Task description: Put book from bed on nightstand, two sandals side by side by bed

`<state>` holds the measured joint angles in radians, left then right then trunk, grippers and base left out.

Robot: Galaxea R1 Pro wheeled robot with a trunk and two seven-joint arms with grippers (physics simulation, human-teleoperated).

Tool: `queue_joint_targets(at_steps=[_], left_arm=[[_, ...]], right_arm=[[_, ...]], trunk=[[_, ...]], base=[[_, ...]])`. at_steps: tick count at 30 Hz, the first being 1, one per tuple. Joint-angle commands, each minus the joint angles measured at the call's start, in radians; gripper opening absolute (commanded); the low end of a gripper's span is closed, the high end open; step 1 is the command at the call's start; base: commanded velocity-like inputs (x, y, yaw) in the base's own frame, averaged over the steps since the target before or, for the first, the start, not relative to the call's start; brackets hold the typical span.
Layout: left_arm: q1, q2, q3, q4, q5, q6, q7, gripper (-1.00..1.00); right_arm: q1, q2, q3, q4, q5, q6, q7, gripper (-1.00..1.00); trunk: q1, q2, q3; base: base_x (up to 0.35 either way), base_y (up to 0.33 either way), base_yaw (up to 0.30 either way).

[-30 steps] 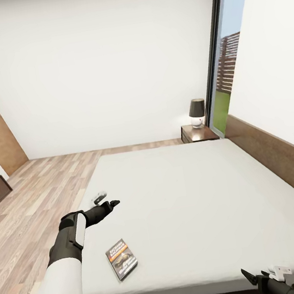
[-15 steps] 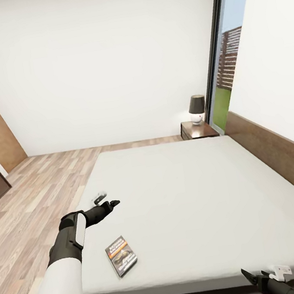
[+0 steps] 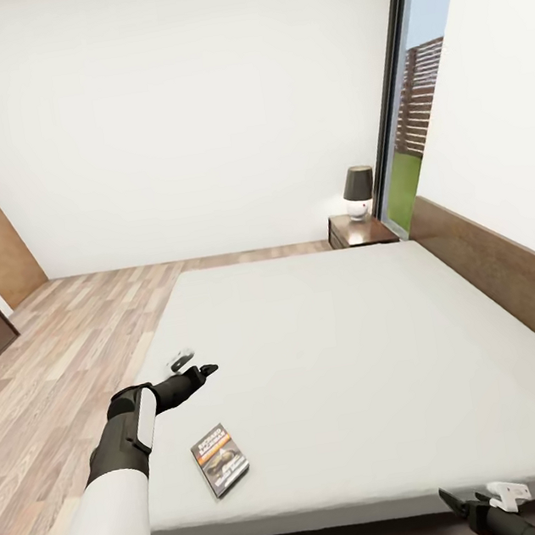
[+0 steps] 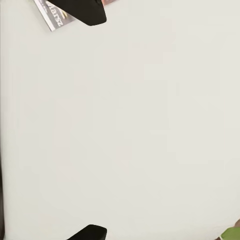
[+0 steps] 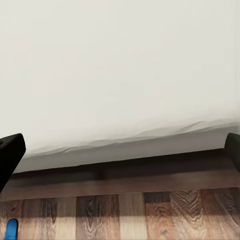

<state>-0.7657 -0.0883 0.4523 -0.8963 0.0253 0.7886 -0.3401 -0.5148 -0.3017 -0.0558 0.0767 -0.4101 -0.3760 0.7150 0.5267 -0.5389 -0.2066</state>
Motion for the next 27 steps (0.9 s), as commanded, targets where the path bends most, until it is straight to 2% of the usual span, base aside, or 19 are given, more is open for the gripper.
queue_joint_targets(at_steps=[1, 27], left_arm=[[-0.001, -0.001, 0.005, -0.001, 0.002, 0.007, -0.002, 1.0], [-0.001, 0.001, 0.009, 0.0, 0.002, -0.017, 0.0, 1.0]], right_arm=[[-0.002, 0.0, -0.006, 0.005, 0.0, -0.005, 0.006, 1.0], [-0.002, 0.0, -0.006, 0.005, 0.0, -0.005, 0.003, 1.0]], trunk=[[0.0, -0.002, -0.003], [0.0, -0.002, -0.044]], base=[[0.0, 0.0, 0.0], [0.0, 0.0, 0.0]])
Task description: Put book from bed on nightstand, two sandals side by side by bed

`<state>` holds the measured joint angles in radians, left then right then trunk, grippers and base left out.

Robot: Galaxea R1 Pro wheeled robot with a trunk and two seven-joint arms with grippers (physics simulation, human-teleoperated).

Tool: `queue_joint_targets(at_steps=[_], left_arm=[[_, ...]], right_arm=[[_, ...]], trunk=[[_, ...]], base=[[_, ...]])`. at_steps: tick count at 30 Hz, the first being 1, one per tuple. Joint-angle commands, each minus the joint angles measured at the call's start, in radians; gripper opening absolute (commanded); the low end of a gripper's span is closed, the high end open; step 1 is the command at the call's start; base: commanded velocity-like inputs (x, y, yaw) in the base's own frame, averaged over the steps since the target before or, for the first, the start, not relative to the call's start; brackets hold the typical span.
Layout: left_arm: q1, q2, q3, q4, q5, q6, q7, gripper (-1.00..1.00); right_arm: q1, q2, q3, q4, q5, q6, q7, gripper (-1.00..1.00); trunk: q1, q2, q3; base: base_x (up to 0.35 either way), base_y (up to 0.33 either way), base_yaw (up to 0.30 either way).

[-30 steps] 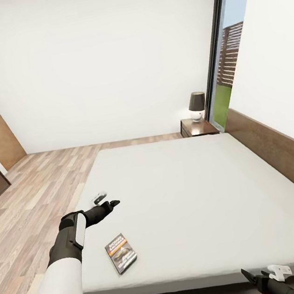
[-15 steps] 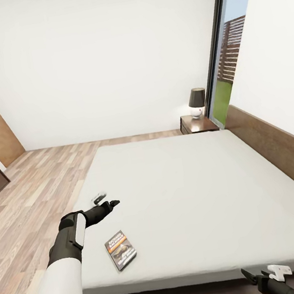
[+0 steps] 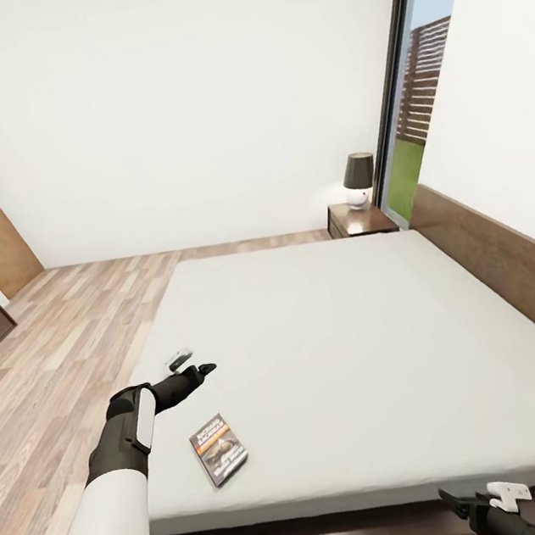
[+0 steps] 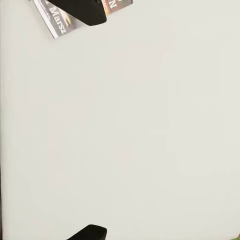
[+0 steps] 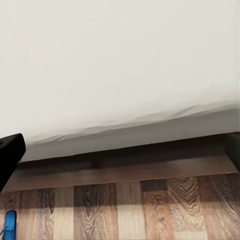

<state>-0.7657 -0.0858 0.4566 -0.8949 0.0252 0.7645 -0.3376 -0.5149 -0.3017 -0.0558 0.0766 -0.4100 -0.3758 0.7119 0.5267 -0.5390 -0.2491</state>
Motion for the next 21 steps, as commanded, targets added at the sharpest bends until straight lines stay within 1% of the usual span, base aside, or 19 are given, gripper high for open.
queue_joint_targets(at_steps=[1, 21], left_arm=[[-0.001, -0.001, 0.005, -0.001, 0.003, 0.007, -0.003, 1.0], [-0.001, -0.002, 0.004, -0.001, 0.002, 0.007, -0.003, 1.0]], right_arm=[[-0.002, 0.0, -0.006, 0.005, 0.0, -0.005, 0.006, 1.0], [-0.002, 0.0, -0.006, 0.005, 0.0, -0.005, 0.006, 1.0]], trunk=[[0.0, -0.002, -0.003], [0.0, -0.002, -0.035]], base=[[0.0, 0.0, 0.0], [0.0, 0.0, 0.0]])
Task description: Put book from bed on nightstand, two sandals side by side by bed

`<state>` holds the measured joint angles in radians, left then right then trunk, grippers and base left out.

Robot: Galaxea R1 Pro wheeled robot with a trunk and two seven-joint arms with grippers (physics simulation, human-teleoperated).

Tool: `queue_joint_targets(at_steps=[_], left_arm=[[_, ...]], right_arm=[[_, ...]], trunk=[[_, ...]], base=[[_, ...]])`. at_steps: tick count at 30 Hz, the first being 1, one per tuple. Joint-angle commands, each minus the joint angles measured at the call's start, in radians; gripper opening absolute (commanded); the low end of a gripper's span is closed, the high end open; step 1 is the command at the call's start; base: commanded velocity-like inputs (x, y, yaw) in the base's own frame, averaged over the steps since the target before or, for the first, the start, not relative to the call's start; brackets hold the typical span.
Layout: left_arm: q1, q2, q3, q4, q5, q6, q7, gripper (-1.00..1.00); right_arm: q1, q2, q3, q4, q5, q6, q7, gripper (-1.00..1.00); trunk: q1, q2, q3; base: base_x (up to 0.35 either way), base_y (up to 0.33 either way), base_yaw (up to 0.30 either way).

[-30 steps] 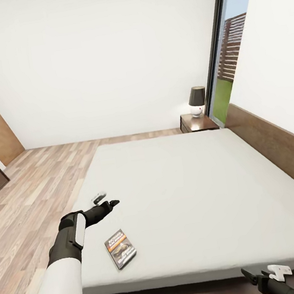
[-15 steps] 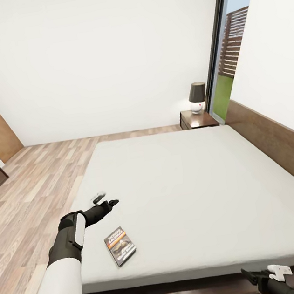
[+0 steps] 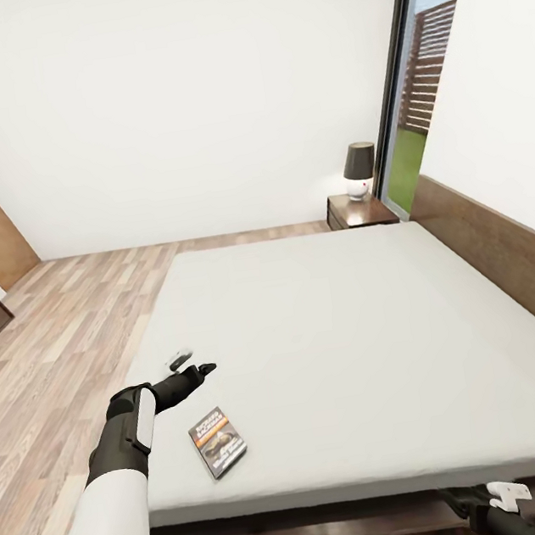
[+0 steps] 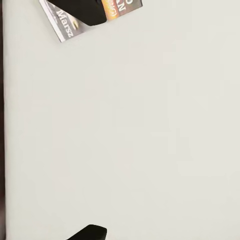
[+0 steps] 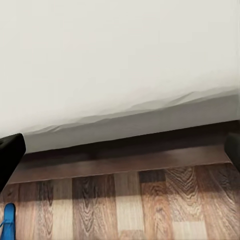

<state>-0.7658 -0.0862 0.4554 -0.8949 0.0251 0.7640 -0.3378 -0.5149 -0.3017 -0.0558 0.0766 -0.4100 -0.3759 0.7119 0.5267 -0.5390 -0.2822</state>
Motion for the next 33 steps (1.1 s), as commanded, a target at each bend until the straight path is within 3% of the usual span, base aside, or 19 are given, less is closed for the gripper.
queue_joint_targets(at_steps=[1, 33], left_arm=[[-0.001, -0.001, 0.004, -0.001, 0.003, 0.008, -0.003, 1.0], [-0.001, -0.001, 0.004, -0.001, 0.003, 0.008, -0.003, 1.0]], right_arm=[[-0.002, 0.0, -0.006, 0.005, 0.0, -0.005, 0.006, 1.0], [-0.002, 0.0, -0.006, 0.005, 0.0, -0.005, 0.006, 1.0]], trunk=[[0.0, -0.002, -0.003], [0.0, -0.002, -0.054]], base=[[0.0, 0.0, 0.0], [0.0, 0.0, 0.0]])
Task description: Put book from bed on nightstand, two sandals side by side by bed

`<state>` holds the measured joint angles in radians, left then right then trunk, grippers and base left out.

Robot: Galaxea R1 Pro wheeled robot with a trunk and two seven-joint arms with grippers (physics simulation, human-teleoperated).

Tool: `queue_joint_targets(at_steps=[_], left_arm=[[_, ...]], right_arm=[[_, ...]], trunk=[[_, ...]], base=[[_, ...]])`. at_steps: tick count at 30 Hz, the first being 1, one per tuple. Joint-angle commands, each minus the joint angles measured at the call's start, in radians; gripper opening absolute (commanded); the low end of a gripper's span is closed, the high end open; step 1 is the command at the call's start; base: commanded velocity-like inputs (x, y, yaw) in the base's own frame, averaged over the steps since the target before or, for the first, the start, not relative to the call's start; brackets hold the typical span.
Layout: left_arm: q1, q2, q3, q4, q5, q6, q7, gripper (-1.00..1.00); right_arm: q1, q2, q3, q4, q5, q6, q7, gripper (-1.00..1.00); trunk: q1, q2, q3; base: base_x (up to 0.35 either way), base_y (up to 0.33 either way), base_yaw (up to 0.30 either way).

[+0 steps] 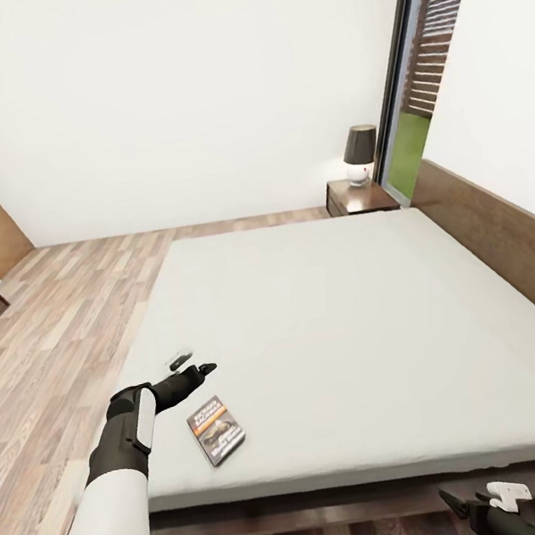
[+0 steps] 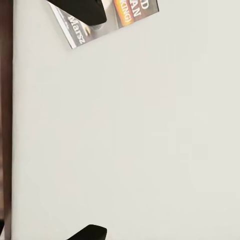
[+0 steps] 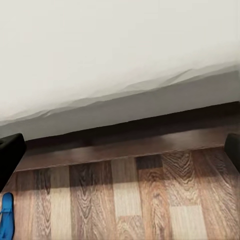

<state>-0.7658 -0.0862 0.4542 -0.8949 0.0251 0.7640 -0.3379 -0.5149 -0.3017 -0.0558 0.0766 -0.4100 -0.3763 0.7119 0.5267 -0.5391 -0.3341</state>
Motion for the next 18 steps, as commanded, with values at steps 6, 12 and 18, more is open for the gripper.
queue_joint_targets(at_steps=[6, 12, 18], left_arm=[[-0.001, -0.001, 0.005, -0.001, 0.003, 0.008, -0.003, 1.0], [-0.001, -0.001, 0.005, -0.001, 0.003, 0.008, -0.003, 1.0], [-0.001, -0.001, 0.005, -0.001, 0.003, 0.008, -0.003, 1.0]], right_arm=[[-0.002, 0.0, -0.006, 0.005, 0.0, -0.005, 0.005, 1.0], [-0.002, 0.0, -0.006, 0.005, 0.0, -0.005, 0.005, 1.0], [-0.002, 0.0, -0.006, 0.005, 0.0, -0.005, 0.004, 1.0]], trunk=[[0.0, -0.002, -0.011], [0.0, -0.002, -0.02], [0.0, -0.002, -0.03]], base=[[0.0, 0.0, 0.0], [0.0, 0.0, 0.0], [0.0, 0.0, 0.0]])
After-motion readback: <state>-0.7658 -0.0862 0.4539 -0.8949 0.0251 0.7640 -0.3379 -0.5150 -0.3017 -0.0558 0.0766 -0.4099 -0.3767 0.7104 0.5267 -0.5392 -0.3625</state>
